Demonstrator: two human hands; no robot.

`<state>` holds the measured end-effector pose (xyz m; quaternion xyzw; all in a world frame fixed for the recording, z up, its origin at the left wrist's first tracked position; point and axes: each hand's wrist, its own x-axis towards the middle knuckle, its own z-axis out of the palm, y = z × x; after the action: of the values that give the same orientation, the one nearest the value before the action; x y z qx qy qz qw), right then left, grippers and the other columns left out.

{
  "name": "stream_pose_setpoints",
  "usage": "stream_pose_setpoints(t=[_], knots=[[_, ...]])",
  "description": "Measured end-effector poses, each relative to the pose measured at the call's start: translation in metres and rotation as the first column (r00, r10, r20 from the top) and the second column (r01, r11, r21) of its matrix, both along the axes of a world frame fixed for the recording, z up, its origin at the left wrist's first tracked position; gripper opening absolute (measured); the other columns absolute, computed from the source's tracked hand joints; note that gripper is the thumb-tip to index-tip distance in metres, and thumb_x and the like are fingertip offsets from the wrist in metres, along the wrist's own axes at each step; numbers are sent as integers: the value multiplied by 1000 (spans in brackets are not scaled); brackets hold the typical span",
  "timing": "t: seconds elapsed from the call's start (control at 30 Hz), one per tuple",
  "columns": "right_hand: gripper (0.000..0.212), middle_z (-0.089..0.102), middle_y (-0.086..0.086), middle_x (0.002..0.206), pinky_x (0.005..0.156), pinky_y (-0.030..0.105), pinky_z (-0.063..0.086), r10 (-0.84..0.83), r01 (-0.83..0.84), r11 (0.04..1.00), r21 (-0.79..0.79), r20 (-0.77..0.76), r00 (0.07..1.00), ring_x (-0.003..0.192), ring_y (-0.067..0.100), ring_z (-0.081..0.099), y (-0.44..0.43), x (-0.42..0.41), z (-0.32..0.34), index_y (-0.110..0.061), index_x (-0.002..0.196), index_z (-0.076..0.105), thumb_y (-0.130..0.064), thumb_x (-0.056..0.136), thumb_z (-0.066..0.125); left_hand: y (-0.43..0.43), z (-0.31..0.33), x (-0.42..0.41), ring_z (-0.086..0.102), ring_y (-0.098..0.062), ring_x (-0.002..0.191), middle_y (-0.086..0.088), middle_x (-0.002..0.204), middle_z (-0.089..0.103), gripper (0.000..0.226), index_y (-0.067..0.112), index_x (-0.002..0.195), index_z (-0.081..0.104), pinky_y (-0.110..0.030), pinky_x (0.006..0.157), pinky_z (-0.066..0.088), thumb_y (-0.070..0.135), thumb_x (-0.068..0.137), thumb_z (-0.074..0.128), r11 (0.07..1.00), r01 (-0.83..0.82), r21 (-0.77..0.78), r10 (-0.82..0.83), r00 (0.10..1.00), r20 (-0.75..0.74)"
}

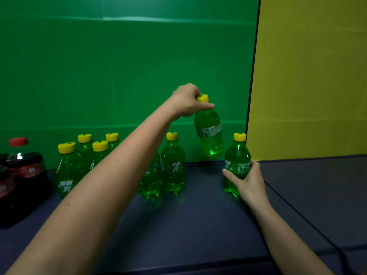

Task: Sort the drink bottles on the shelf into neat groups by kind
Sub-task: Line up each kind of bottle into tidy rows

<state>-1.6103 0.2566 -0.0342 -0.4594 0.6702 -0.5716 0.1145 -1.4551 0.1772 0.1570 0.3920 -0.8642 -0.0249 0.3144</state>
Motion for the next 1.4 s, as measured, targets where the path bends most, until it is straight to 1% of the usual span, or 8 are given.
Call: stream_pose_setpoints(t=[0.23, 0.4, 0.53, 0.67, 0.77, 0.97, 1.2, 1.4], knots=[[87, 49, 3, 131, 101, 45, 43, 232, -229, 973, -37, 126, 965, 119, 20, 50, 21, 2, -7, -21, 126, 32, -47, 57, 77, 69, -24, 55, 61, -34, 77, -23, 80, 65, 49, -1, 81, 60, -35, 62, 43, 48, 83, 60, 998, 39, -44, -42, 997, -59], [65, 50, -6, 123, 77, 10, 48, 462, -461, 886, -42, 143, 875, 108, 4, 54, 31, 18, -7, -18, 129, 33, -16, 75, 71, 87, -56, 98, 40, -17, 54, 0, 57, 45, 37, 17, 66, 50, -29, 50, 29, 49, 82, 60, 1000, -18, -18, 19, 999, 37], [60, 49, -19, 116, 75, 3, 45, 566, -568, 823, -18, 112, 817, 103, -10, 50, 31, 39, -6, -26, 126, 33, -19, 78, 68, 75, -79, 117, 37, -12, 53, 5, 56, 40, 39, 25, 60, 37, -31, 51, 26, 47, 82, 61, 999, -41, -4, 41, 996, 78], [58, 46, -24, 115, 74, -2, 40, 618, -620, 785, -20, 98, 780, 97, -21, 48, 27, 59, -5, -24, 128, 32, -15, 82, 66, 64, -93, 130, 53, -22, 75, -3, 79, 58, 16, 18, 90, 54, -33, 69, 44, 30, 85, 63, 992, 52, 111, -43, 996, -84], [61, 50, -12, 126, 89, 8, 43, 615, -615, 788, -13, 64, 786, 110, -9, 50, 24, 69, -7, -26, 129, 33, -23, 79, 67, 70, -107, 134, 54, -25, 111, -10, 120, 59, 45, 9, 125, 39, -36, 100, 41, 26, 87, 57, 942, 182, 283, -90, 947, -309], [72, 43, -11, 128, 97, 17, 36, 521, -523, 852, -26, -45, 852, 119, 4, 44, 27, 84, -11, -19, 137, 29, -28, 78, 69, 94, -162, 121, 41, -17, 125, -3, 135, 38, 101, 10, 135, 25, -29, 101, 36, 52, 60, 78, 974, -224, 40, 227, 943, -241], [68, 41, -12, 125, 89, 4, 34, 474, -480, 877, -5, -149, 868, 114, 2, 42, 31, 87, -15, -19, 134, 28, -26, 80, 69, 91, -183, 135, 47, 5, 98, 20, 105, 43, 67, 18, 116, 22, 4, 76, 33, 3, 74, 72, 946, 91, 311, 77, 869, -488], [72, 38, -9, 120, 100, 26, 37, 425, -432, 902, 17, -225, 877, 116, 10, 44, 31, 91, -15, -21, 135, 32, -33, 76, 73, 82, -196, 130, 47, -10, 108, 5, 118, 44, 89, 12, 121, 31, -15, 86, 35, 41, 56, 84, 963, -144, 229, 225, 895, -386]])
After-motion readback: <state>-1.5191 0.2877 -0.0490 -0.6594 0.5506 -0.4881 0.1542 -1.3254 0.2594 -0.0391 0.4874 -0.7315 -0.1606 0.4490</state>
